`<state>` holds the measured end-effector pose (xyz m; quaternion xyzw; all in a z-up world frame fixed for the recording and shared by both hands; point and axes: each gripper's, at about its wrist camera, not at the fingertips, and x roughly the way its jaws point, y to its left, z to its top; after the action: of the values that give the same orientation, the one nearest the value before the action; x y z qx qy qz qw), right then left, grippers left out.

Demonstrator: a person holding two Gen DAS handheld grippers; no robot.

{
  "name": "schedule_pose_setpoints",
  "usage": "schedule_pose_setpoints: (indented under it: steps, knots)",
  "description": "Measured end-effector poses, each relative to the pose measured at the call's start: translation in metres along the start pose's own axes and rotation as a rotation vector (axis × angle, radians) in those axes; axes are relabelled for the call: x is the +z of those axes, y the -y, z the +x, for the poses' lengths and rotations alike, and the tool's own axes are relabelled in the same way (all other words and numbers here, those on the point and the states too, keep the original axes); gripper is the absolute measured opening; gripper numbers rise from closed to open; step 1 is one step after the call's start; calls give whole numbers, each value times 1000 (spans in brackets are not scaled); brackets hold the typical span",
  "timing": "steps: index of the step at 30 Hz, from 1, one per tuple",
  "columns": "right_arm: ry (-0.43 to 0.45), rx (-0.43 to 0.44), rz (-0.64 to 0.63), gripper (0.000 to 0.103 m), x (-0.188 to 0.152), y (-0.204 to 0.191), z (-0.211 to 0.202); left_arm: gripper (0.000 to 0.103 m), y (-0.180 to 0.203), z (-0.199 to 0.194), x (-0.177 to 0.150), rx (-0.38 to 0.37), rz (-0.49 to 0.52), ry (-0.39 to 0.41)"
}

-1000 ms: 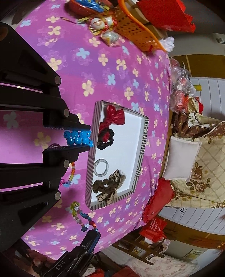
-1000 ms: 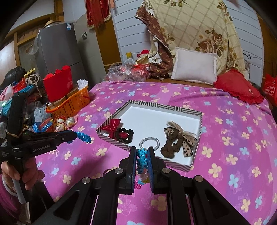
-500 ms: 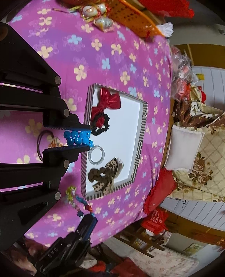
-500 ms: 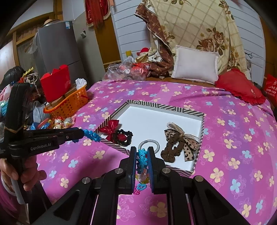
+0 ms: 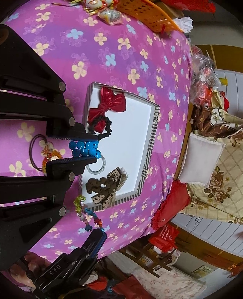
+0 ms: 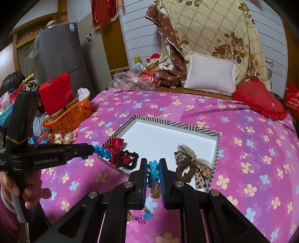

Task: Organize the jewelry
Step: 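Carry the blue bracelet with left tool while right tool carries the hair tie to the tray, then open both tools to release the bracelet and hair tie in the tray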

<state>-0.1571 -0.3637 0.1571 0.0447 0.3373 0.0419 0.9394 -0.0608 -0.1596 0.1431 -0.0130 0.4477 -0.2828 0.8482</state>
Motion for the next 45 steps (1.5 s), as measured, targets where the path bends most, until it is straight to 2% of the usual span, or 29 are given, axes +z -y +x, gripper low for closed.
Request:
schedule_pose_setpoints:
  steps: [6, 15, 23, 31, 45]
  knots:
    - [-9, 4, 6, 12, 15, 4, 20, 14, 4, 14, 13, 25, 7, -1]
    - [-42, 21, 26, 12, 29, 11, 68, 14, 1, 56, 29, 133, 22, -6]
    - [-86, 30, 50, 12, 27, 18, 112, 14, -6, 94, 29, 212, 47, -36]
    - [-158, -1, 65, 12, -2, 36, 127, 14, -7, 121, 20, 219, 55, -81]
    - [-217, -39, 103, 12, -27, 56, 141, 14, 7, 146, 4, 220, 54, -136]
